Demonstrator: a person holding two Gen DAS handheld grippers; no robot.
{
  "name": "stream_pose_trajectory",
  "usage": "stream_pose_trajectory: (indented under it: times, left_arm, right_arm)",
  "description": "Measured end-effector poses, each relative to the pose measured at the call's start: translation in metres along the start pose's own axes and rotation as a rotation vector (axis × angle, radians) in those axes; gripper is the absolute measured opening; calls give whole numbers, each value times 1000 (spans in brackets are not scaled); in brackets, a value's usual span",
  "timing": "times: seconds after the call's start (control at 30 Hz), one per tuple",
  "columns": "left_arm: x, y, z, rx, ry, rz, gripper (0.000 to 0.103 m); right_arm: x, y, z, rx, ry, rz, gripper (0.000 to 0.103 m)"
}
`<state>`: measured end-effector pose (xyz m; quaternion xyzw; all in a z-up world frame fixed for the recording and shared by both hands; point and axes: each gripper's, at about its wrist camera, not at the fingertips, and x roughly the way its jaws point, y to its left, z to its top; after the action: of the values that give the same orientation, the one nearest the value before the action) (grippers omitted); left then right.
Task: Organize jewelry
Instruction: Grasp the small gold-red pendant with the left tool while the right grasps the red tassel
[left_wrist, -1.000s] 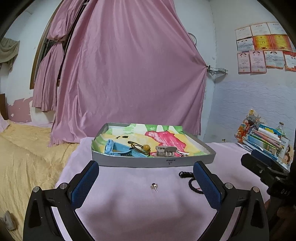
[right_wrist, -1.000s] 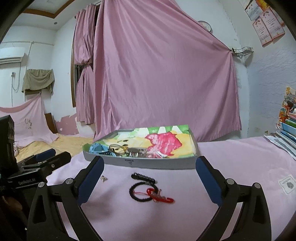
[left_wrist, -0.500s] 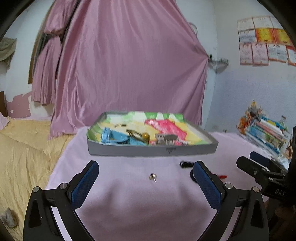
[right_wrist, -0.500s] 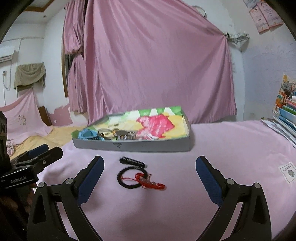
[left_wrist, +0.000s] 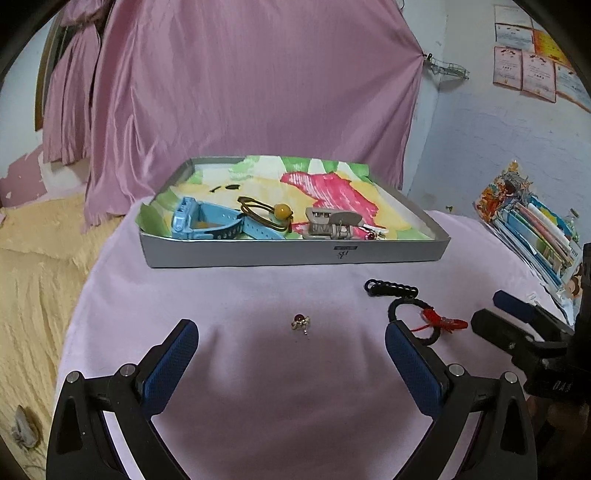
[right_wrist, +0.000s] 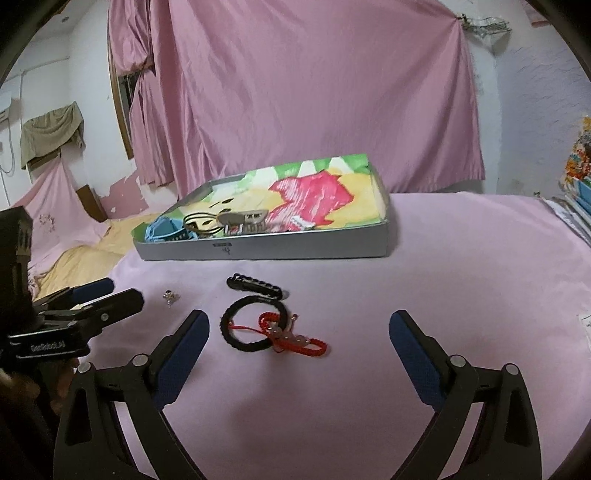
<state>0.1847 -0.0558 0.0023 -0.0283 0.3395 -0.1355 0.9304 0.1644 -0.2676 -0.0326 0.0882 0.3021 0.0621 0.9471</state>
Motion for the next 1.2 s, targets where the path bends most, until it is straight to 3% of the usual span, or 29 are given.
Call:
stream_pose_trajectory:
  times: [0.1,0.3,0.43,0.6,0.93,1.0,1.07,1.2]
  left_arm:
    - [9,-1,3,3,39,-3,87]
    - [25,-1,6,-11,102,-28,68]
    - [34,-1,6,-8,129,-33,61]
    - [36,-5,8,13,128,-36,48]
    - [36,-10,8,40,127,-43,25]
    - [37,-10,8,40,129,-49,13]
    - [37,-10,8,39,131,-56,13]
    - [36,-11,7,45,133,-70,13]
  right_arm:
    - [8,2,0,3,33,15,75]
    - [20,7,0,-2,79,33,69]
    - [29,9,2,-10,113,37,67]
    - [36,12,2,-18,141,38,43]
    - [33,15,-1,-37,142,36,18]
    - [32,16,-2,-36,136,45,15]
    - [29,15,-3,-30,125,58,10]
    - [26,12,-4,-9,105,74,10]
